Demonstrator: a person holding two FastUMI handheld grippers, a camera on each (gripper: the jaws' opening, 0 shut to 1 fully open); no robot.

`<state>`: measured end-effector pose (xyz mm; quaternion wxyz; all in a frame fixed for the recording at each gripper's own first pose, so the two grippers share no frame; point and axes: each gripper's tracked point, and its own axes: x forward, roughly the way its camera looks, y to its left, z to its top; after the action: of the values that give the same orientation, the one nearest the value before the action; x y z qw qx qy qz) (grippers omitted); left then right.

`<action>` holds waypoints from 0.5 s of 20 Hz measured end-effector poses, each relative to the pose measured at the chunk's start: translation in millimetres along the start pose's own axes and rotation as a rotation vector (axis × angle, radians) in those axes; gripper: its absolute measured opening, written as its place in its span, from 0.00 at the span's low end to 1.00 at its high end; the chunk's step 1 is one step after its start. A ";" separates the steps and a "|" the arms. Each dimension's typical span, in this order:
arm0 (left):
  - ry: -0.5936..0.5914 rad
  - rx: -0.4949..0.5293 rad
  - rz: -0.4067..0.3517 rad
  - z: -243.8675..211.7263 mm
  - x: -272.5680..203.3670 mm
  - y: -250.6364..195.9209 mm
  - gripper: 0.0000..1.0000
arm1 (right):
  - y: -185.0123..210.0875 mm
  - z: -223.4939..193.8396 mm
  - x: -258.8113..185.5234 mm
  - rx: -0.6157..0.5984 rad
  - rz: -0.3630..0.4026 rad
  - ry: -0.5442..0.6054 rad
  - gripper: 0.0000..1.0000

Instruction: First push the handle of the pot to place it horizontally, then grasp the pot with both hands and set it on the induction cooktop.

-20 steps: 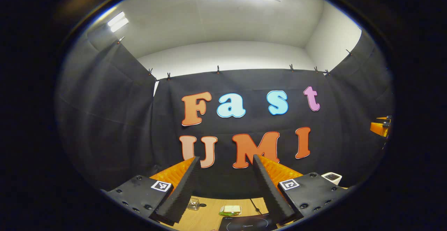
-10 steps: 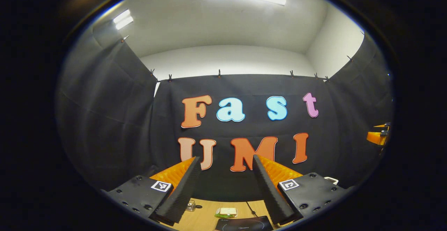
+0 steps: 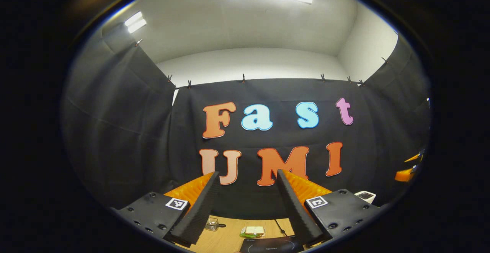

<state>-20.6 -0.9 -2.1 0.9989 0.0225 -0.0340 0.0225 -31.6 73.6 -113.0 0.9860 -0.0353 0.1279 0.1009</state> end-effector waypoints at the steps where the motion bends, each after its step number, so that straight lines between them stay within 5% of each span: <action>1: 0.003 0.002 0.004 -2.0 0.3 1.3 0.93 | 3.7 -8.6 3.2 -0.006 0.010 0.016 0.93; 7: 0.018 0.027 0.042 -15.6 3.0 11.0 0.99 | 28.2 -93.4 16.4 -0.036 0.100 0.219 0.82; 10: 0.050 0.038 0.058 -30.8 4.3 17.8 0.99 | 42.6 -146.7 16.0 -0.014 0.168 0.364 0.57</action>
<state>-15.1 18.4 -31.7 0.9978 0.0400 -0.0090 0.0526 -61.3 104.3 -260.5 0.9345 -0.0491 0.3057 0.1755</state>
